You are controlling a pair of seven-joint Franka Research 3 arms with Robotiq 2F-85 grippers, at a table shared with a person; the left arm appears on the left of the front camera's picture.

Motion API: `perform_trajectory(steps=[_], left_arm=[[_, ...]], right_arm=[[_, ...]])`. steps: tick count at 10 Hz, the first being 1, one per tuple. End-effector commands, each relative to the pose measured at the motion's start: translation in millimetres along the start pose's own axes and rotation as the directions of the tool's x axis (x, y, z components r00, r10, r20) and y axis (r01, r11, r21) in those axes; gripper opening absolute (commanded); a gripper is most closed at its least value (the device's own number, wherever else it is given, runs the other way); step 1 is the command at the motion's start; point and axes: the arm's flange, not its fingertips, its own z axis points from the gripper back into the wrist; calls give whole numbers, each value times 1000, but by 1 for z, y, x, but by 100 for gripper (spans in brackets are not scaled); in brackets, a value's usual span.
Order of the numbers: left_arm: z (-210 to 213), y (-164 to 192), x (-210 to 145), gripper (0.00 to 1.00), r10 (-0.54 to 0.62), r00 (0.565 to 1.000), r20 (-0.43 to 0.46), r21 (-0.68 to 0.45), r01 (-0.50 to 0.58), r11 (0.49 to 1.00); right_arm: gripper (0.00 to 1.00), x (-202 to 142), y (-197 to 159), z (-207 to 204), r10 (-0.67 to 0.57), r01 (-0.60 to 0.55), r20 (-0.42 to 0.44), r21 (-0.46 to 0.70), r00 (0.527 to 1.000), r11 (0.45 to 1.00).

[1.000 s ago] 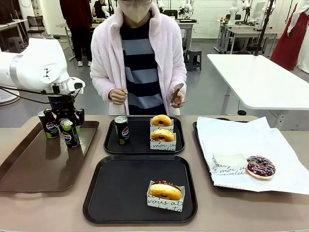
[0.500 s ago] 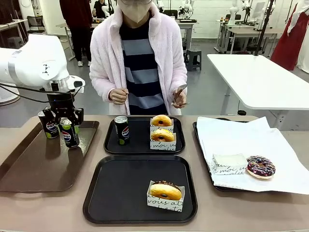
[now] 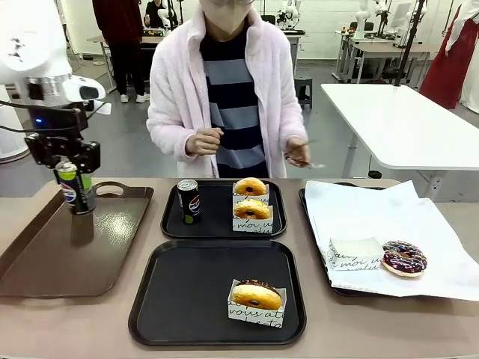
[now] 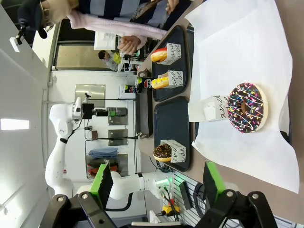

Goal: Set up donuts and drinks on trays.
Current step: Pick up one Pepsi coke from the Handle tray and place it on the Flat Tray without a Pepsi coke.

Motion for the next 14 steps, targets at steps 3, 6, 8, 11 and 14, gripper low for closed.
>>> perform_trajectory(steps=[3,6,8,11,14], left_arm=[[1,5,-50,2,-107,994,11,-30,107,994],[6,-1,-32,2,-62,998,-8,9,62,998],[6,-1,-32,2,-62,998,-8,9,62,998],[8,-11,-40,59,-81,996,30,-73,83,994],[31,-59,-56,59,-85,989,117,-198,107,974]], right_arm=[[100,1,-1,1,7,-7,1,14,1000,1000],[100,1,-1,1,7,-7,1,14,1000,1000],[100,1,-1,1,7,-7,1,14,1000,1000],[100,1,-1,1,7,-7,1,14,1000,1000],[100,1,-1,1,7,-7,1,14,1000,1000]])
